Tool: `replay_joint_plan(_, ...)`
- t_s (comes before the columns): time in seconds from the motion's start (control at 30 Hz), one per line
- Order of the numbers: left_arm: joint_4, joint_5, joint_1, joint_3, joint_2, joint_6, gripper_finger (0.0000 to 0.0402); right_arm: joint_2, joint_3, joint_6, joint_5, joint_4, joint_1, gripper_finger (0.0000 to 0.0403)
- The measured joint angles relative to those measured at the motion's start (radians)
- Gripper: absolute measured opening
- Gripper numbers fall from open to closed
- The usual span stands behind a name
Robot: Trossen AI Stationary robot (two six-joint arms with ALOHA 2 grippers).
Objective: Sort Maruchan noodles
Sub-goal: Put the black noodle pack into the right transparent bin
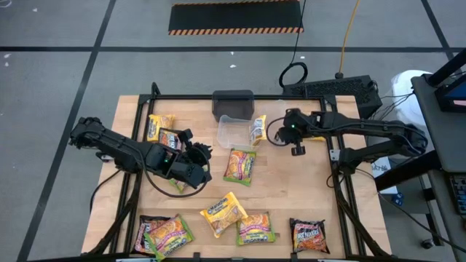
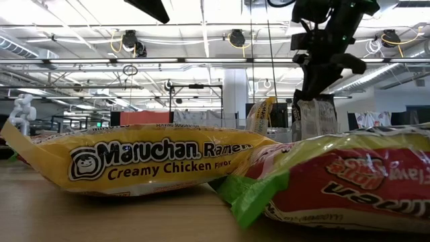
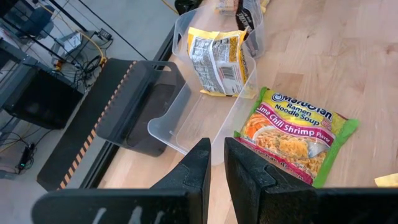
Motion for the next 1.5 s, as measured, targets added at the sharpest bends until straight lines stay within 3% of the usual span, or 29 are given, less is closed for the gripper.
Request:
replay_joint_plan(0.3,0.000,0.000,0.000,0.000,0.000,0.000,0.0053,0.000,0.000,-0.021,0.020,0.001,0.042,0.0071)
replay_joint_plan(0.47,0.000,0.000,0.000,0.000,0.000,0.000,0.0053,-0.002,0.000,-0.031,0.212,0.028,0.065,0.0071)
replay_joint_plan(0.57,0.000,0.000,0.000,0.000,0.000,0.000,0.0053,-0.008,0.001,-0.072,0.268,0.046,0.080,0.0071)
replay_joint_plan(1.1,-0.002,0.000,0.000,0.000,0.000,0.003,0.0053,-0.019,0.001,-0.080,0.266,0.068,0.111,0.0071)
replay_joint_plan(1.5,-0.003,0.000,0.000,0.000,0.000,0.022,0.0053,-0.019,0.002,0.080,0.263,0.135,0.063,0.0071)
